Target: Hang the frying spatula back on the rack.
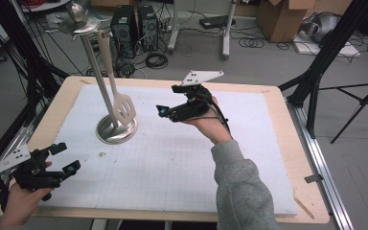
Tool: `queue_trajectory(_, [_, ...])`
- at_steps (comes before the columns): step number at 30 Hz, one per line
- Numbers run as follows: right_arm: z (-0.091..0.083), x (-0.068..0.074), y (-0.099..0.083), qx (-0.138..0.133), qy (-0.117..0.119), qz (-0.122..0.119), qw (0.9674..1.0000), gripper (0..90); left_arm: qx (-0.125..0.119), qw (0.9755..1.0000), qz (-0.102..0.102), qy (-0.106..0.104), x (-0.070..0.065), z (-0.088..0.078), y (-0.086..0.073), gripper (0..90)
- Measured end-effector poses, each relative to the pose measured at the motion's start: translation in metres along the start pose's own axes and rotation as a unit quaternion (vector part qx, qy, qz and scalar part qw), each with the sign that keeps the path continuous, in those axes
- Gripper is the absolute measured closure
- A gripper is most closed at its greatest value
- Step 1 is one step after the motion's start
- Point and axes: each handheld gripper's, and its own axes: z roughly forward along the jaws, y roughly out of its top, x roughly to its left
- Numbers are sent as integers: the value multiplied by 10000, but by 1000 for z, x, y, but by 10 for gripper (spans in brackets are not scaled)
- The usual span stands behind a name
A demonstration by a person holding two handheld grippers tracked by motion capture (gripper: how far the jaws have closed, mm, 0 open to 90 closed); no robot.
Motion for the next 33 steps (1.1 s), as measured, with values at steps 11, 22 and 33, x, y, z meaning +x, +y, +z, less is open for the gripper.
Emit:
queue_trajectory(11, [-21,-6,-22,-27,-66,30,10000,101,46,10000,-8,25,1,1,-2,19])
queue_trajectory(22, [-40,-5,-37,-232,-35,28,9997,101,85,10000,-5,11,1,3,-2,19])
queue_trajectory(33, [-63,-10,-60,-387,-136,136,9991,101,13,9999,-25,97,5,-2,-1,19])
